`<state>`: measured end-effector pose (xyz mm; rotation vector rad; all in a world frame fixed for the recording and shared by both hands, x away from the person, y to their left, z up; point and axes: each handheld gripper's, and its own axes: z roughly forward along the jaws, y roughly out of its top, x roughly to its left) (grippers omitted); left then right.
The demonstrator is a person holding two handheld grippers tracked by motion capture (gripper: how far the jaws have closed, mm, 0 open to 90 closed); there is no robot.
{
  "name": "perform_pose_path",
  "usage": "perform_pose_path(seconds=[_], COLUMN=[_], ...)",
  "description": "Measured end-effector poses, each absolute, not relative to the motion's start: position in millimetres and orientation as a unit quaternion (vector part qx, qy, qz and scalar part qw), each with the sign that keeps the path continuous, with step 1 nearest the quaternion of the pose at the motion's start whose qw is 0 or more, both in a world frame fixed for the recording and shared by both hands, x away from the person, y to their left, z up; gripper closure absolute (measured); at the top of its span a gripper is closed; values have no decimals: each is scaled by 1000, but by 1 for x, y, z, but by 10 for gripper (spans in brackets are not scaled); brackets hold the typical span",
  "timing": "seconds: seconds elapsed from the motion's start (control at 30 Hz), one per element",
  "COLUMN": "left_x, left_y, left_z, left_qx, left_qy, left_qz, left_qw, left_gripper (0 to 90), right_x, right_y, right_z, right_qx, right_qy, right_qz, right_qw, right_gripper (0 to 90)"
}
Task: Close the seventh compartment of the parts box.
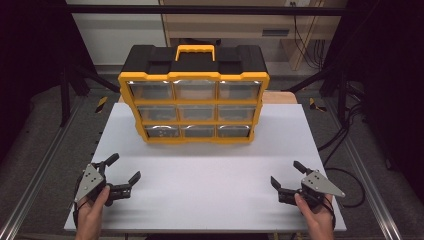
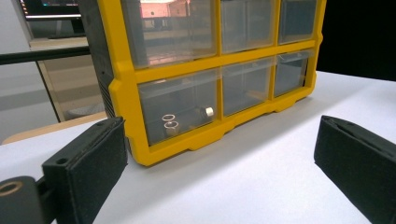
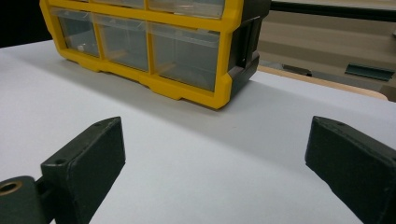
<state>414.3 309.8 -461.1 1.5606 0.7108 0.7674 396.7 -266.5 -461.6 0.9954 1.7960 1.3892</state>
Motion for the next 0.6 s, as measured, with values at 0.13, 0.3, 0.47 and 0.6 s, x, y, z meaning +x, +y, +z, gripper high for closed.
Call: perform_pose_path(seconds=[0.13,0.3,0.47,0.6], left_x=[415,415,416,416], left_y=[310,310,305,301], left_z=[-464,-468,-468,-468], left_qx=[669,665,668,670], left_qy=[307,309,301,295], left_qz=[327,322,319,315], left_qw=[592,598,602,604], left_gripper=[25,25,25,26], right_x=[397,397,398,398], right_y=[-267,-263,-257,-252], right_z=[-462,-463,-464,-464], right_qx=[377,376,367,361], right_qy=[686,683,685,689], right_qz=[530,536,542,544], right_qw=[326,324,318,314], right_gripper=[52,52,52,51])
